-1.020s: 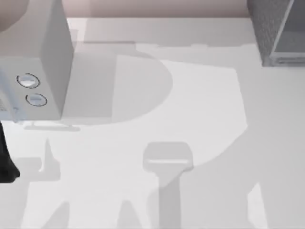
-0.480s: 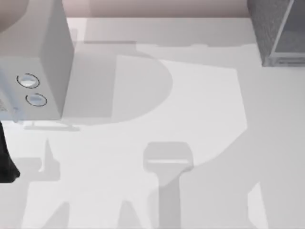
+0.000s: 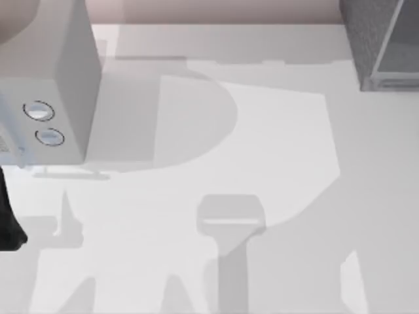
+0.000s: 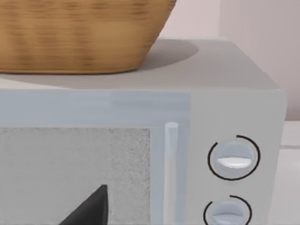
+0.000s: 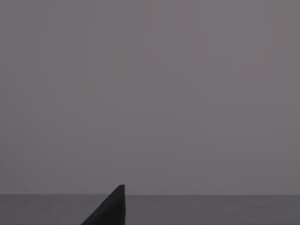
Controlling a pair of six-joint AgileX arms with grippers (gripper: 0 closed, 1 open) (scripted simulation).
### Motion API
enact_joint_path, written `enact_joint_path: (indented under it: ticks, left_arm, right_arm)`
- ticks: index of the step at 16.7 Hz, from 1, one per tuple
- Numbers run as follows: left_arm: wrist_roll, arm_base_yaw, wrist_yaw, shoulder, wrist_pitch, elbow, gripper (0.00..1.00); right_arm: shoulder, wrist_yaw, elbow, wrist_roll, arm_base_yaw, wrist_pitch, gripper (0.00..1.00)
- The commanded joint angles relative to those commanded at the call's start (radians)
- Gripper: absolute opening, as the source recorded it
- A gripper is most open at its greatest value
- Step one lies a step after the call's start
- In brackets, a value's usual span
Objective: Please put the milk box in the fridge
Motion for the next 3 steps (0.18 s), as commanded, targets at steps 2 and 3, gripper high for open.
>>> enact_joint_path:
  ticks: [2,3]
  left_arm:
    - [0.000,0.000,0.000,0.000,0.000,0.000,1.00]
    - [0.000,0.000,0.000,0.000,0.000,0.000,1.00]
  right_arm:
    - [0.000,0.000,0.000,0.000,0.000,0.000,1.00]
    - [0.000,0.000,0.000,0.000,0.000,0.000,1.00]
